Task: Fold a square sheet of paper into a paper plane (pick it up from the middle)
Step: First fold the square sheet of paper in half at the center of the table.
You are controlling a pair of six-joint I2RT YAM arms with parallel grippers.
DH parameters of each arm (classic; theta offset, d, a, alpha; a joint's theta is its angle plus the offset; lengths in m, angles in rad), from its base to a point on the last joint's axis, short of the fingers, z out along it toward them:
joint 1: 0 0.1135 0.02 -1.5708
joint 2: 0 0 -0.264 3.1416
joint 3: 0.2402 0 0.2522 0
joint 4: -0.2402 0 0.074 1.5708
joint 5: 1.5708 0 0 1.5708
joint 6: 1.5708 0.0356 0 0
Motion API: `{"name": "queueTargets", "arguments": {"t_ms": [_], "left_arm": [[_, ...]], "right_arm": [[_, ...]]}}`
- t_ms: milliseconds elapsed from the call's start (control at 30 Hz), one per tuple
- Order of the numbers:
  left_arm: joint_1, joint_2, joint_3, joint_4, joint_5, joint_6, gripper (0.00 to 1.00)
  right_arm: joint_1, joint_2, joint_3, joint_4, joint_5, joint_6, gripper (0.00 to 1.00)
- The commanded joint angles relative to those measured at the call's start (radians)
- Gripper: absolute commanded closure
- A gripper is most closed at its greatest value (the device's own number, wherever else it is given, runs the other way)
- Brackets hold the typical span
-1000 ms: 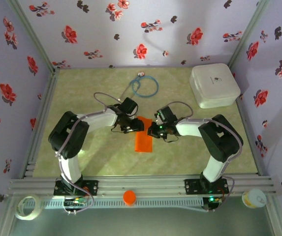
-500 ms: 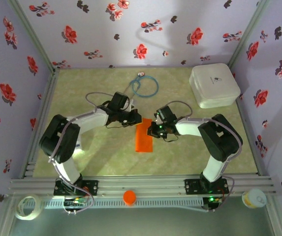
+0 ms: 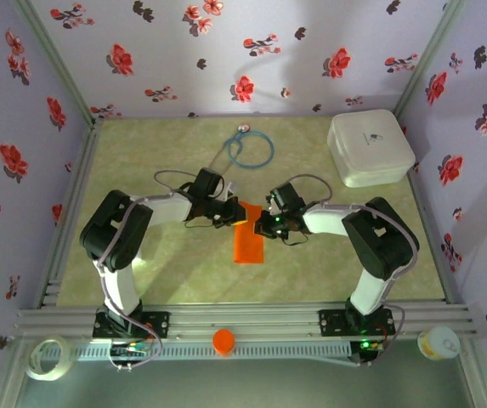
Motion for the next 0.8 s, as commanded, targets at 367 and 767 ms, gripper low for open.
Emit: {"name": "queueTargets", "arguments": {"t_ms": [367, 767], "left_arm": [[0.045, 0.082, -0.118, 0.059, -0.004, 0.05, 1.0], [0.056, 0.049, 0.056, -0.048, 0.029, 0.054, 1.0]], "right_arm": [[0.003, 0.05, -0.053, -0.095, 0.093, 0.002, 1.0], [0.002, 0.032, -0.059, -0.103, 0.102, 0.006, 1.0]]}}
